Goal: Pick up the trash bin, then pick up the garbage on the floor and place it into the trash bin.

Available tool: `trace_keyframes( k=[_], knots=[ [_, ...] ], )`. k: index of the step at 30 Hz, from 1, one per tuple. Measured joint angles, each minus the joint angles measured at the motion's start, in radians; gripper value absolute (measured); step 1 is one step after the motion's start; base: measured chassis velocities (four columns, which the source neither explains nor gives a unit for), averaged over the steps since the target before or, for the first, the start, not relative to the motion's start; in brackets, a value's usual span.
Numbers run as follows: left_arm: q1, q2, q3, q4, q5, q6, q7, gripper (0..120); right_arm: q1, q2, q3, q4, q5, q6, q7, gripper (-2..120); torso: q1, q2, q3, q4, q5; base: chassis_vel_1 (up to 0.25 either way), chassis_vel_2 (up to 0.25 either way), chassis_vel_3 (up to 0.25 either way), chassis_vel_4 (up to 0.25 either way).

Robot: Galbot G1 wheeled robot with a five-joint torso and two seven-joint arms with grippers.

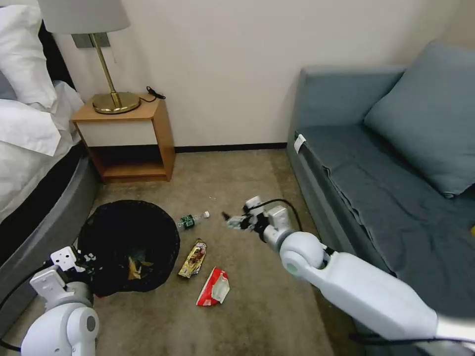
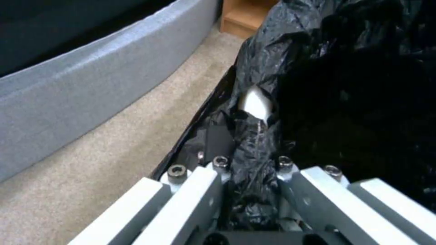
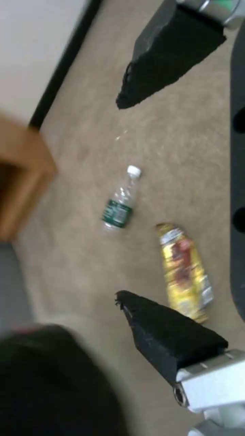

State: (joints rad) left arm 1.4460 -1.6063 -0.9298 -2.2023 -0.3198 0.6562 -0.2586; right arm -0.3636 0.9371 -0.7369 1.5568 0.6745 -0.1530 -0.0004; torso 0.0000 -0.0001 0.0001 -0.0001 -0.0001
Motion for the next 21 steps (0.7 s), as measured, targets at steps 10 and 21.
trace_keyframes(
  k=[10,21],
  knots=[
    [0.001,-0.002,-0.005,0.017,0.006,-0.013,0.004,1,0.174,0.214,-0.261,-0.477,-0.299,0.381,-0.402,100,0.0,0.0,0.0,0.0004,0.0004,0.0,0.0,0.0,0.0],
    [0.005,-0.002,-0.014,0.026,0.005,-0.025,0.005,1,0.166,0.433,-0.348,-0.883,-0.448,0.557,-0.616,100,0.0,0.0,0.0,0.0,-0.0002,0.0,0.0,0.0,0.0]
  ],
)
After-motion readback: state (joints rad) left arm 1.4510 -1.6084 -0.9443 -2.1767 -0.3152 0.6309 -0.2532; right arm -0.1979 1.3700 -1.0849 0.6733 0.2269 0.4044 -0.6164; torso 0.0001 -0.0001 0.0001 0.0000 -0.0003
